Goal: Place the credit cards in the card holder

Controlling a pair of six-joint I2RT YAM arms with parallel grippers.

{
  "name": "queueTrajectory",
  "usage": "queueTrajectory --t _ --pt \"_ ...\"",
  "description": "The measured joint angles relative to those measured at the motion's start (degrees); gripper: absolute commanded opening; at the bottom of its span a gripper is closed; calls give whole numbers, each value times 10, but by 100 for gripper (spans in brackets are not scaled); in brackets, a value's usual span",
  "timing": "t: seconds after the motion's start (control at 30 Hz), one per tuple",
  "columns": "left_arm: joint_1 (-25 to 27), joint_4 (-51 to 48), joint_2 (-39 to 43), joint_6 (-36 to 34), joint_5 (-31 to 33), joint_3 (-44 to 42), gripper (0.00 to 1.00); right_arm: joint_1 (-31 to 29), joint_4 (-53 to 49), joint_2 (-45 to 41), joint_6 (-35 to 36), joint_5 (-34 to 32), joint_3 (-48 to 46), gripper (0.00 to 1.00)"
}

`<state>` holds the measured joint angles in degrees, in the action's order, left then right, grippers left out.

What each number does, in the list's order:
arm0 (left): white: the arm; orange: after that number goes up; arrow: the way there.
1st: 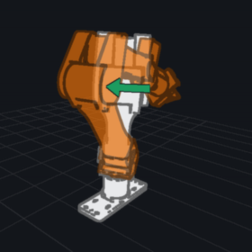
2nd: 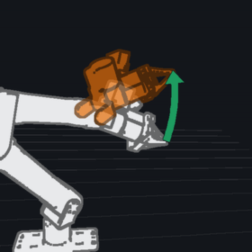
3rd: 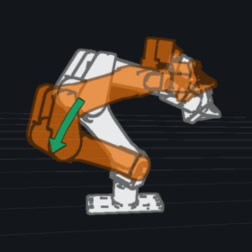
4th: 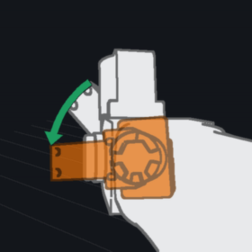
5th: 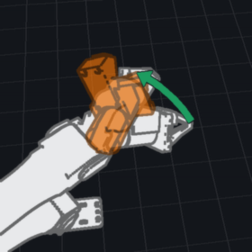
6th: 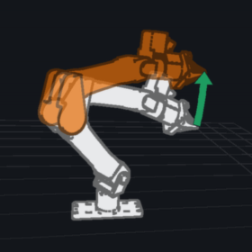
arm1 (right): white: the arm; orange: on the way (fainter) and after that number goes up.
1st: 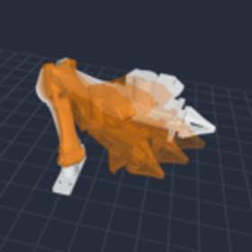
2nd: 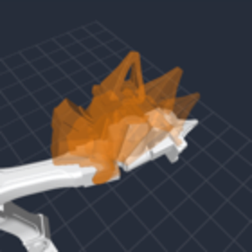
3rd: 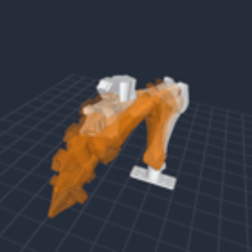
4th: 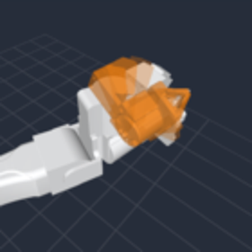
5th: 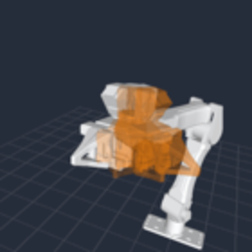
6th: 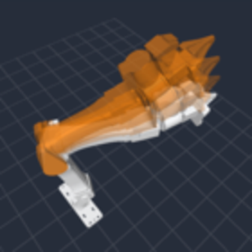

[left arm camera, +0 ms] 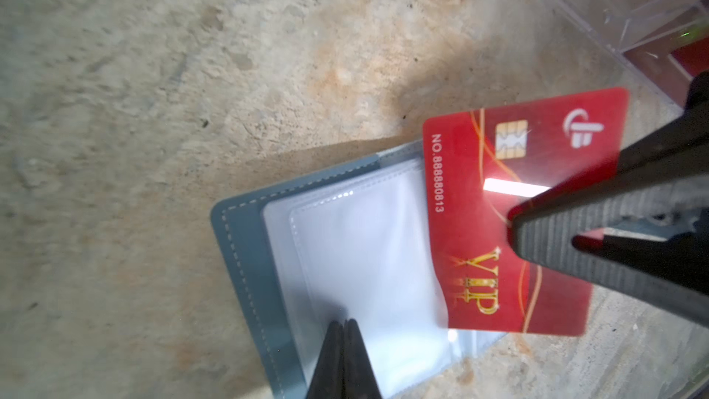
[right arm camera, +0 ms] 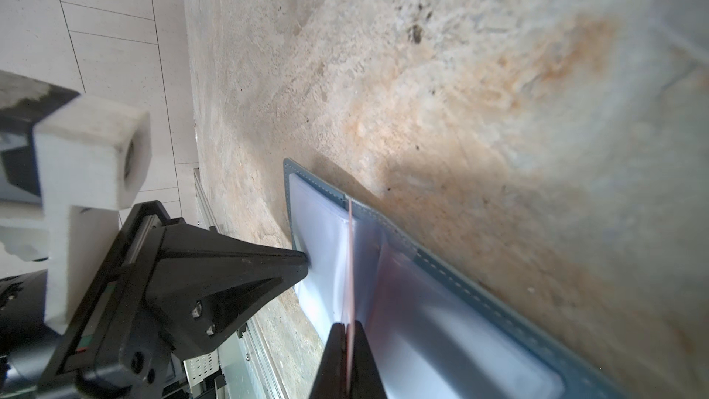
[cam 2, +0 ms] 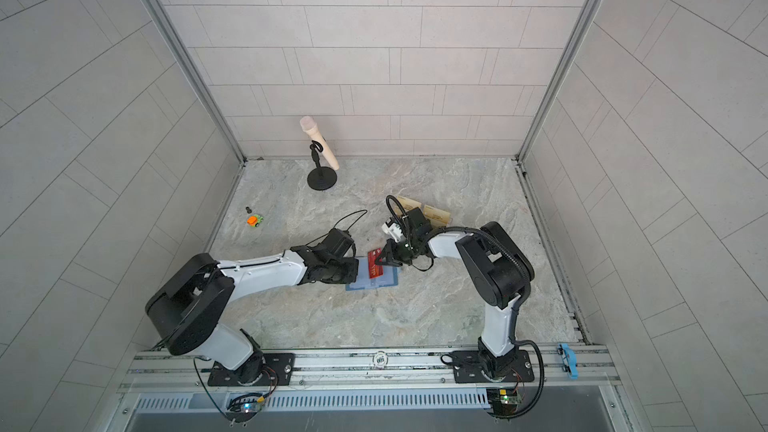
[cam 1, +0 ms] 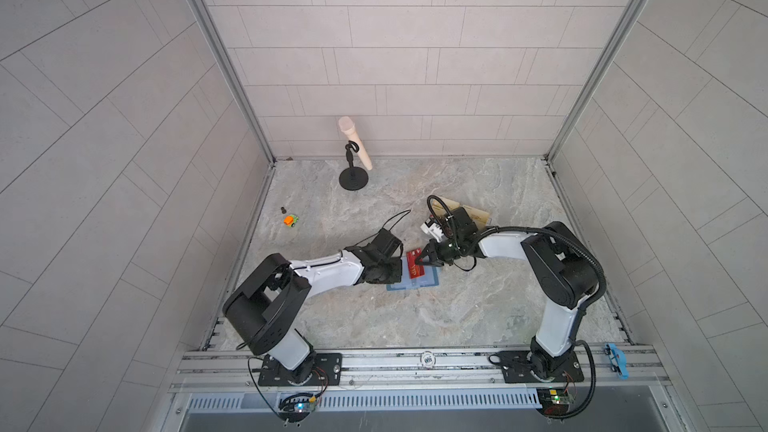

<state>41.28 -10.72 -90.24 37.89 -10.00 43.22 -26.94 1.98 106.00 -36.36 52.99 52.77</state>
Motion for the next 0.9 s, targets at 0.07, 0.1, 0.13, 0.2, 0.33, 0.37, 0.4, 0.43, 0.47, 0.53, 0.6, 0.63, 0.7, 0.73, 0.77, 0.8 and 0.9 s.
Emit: queueTrajectory --t 0.07,0.1,0.13,0.2,0.33,0.37,0.4,0.43,0.47,0.53,0.6,0.63,0.7,0.73,0.77,0.8,0.9 --pt "0 3 2 0 0 -3 3 0 9 0 -5 2 -5 0" --pt "0 4 2 0 0 -3 4 0 14 0 -9 4 -9 0" --pt "0 5 2 0 0 -4 3 0 19 0 -13 5 -12 0" --pt "0 5 3 0 0 -4 4 0 32 0 -24 8 -22 0" --pt "0 5 3 0 0 -4 3 1 51 0 -39 11 -33 0" --pt "0 5 3 0 0 -4 3 2 55 0 -43 11 -35 0" --pt "0 5 3 0 0 -4 3 2 59 0 -47 12 -37 0" --pt "0 5 3 0 0 -4 4 3 63 0 -49 13 -39 0" --pt "0 5 3 0 0 -4 4 3 68 0 -54 14 -42 0" --pt "0 5 3 0 0 -4 4 4 76 0 -61 16 -47 0" --pt "0 5 3 0 0 -4 3 4 85 0 -66 19 -52 0" --pt "0 5 3 0 0 -4 4 5 89 0 -68 21 -55 0" --pt "0 5 3 0 0 -4 4 6 96 0 -73 23 -59 0" --pt "0 5 3 0 0 -4 4 6 98 0 -74 24 -61 0" --pt "0 5 3 0 0 -4 4 7 101 0 -75 26 -62 0" --pt "0 5 3 0 0 -4 4 7 102 0 -75 28 -64 0" --pt "0 4 3 0 0 -4 4 7 102 0 -74 33 -64 0"
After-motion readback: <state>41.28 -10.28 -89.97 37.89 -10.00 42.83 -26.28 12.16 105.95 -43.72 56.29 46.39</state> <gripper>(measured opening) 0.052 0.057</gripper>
